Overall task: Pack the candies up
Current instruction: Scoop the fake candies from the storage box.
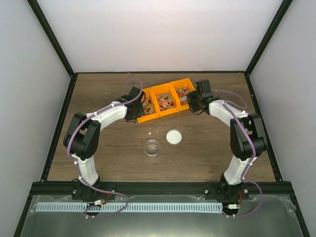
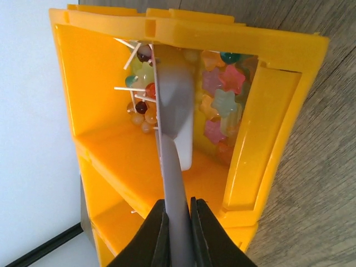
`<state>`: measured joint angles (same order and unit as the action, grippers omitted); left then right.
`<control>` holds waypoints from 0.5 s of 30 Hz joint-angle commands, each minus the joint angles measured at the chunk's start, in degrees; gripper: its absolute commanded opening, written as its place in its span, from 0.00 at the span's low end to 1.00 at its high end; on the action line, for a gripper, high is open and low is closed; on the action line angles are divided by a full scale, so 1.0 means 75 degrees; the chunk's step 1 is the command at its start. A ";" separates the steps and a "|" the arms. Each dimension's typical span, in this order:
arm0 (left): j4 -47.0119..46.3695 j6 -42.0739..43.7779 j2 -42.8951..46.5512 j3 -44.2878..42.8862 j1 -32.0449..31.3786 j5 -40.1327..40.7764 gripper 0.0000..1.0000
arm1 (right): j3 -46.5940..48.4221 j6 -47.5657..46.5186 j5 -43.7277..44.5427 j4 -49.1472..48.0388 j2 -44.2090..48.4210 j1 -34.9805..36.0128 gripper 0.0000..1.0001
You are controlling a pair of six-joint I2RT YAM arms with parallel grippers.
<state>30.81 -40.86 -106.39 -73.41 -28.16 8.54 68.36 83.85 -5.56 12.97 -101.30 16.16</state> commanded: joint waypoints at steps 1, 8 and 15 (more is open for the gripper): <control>0.0171 0.0081 -0.0425 0.0142 -0.0064 -0.0890 0.04 | -0.0754 -0.0290 -0.0297 -0.0748 -0.0118 -0.0011 0.01; 0.0064 -0.0024 -0.0465 0.0061 -0.0065 -0.1136 0.04 | -0.2547 -0.0078 -0.0738 -0.3223 0.0623 -0.0113 0.01; 0.0106 -0.0092 -0.0448 0.0010 -0.0055 -0.0785 0.04 | -0.3408 -0.0344 -0.1050 -0.4710 0.1032 -0.0217 0.01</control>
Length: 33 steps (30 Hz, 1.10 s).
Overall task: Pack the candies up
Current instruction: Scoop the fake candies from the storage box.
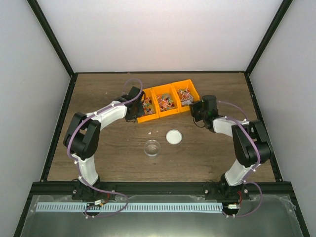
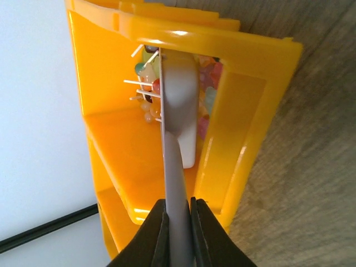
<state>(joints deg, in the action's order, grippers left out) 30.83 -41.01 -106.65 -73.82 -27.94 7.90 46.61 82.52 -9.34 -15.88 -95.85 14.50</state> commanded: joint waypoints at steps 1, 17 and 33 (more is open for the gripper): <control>0.0102 -0.0062 -0.0426 0.0057 -0.0077 -0.0691 0.04 | -0.0612 -0.0153 -0.0566 -0.0986 0.0381 -0.0005 0.01; 0.0052 -0.0097 -0.0400 0.0093 -0.0024 -0.0724 0.04 | -0.0607 -0.0188 -0.0087 0.0864 0.1400 -0.0056 0.01; -0.0003 -0.0100 -0.0525 0.0116 -0.0005 -0.0835 0.04 | 0.2384 0.0145 0.1676 0.6447 0.0089 0.0845 0.01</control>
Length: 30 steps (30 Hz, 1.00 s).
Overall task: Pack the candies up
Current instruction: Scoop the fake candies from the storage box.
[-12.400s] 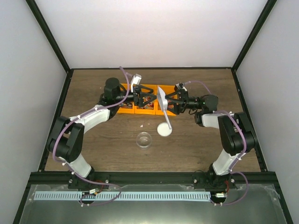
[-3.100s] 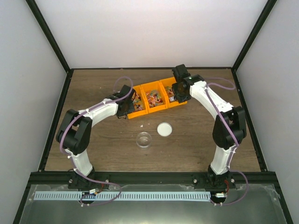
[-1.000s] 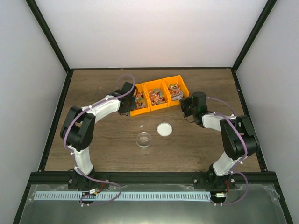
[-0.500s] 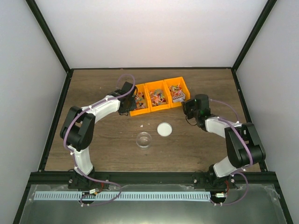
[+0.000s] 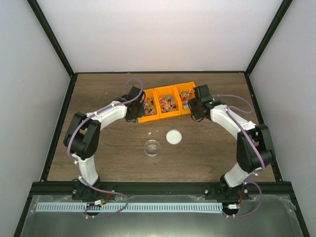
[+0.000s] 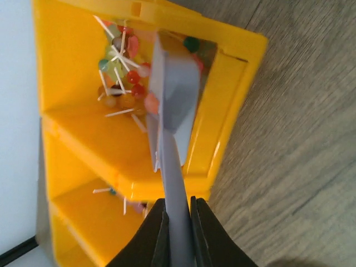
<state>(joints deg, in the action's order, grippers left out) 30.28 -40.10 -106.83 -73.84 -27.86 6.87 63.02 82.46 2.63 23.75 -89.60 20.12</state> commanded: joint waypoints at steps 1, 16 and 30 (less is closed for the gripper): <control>0.0053 -0.0185 -0.0508 0.0129 -0.0023 -0.0730 0.04 | 0.0284 0.0149 0.0045 0.1185 -0.0970 0.0095 0.01; 0.0141 -0.0036 -0.0674 -0.0052 -0.0019 -0.0835 0.04 | 0.0868 -0.0364 -0.0893 0.0136 -0.1897 -0.0315 0.01; 0.0210 -0.0402 -0.0887 -0.0275 -0.0012 -0.0499 0.04 | 0.1780 0.0267 -0.0504 0.2972 -0.0949 0.0002 0.01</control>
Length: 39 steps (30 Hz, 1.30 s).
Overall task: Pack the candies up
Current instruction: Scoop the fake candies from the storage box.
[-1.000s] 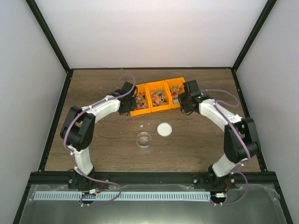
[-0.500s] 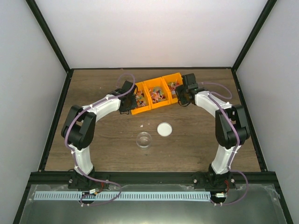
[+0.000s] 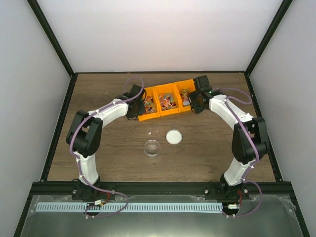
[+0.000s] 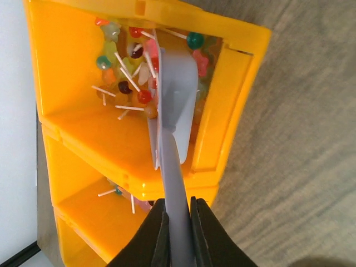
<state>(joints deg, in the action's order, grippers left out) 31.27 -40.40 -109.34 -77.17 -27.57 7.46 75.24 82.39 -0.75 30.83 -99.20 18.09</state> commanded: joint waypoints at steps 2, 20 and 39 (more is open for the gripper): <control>0.0073 -0.0344 -0.0547 0.0191 -0.0050 -0.0563 0.04 | -0.0021 0.0477 -0.0010 0.2076 0.0578 0.0272 0.01; 0.0016 -0.0130 -0.0673 0.0124 -0.0036 -0.0844 0.04 | 0.1419 0.0153 -0.0869 0.2472 -0.2025 -0.0183 0.01; -0.0074 -0.0145 -0.0707 0.0123 -0.0004 -0.1011 0.04 | 0.0428 -0.0372 -0.0860 0.1932 -0.1215 -0.0529 0.01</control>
<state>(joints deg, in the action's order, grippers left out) 28.93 -40.38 -110.63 -78.13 -26.98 6.83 73.52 79.46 -10.13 16.12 -106.65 13.02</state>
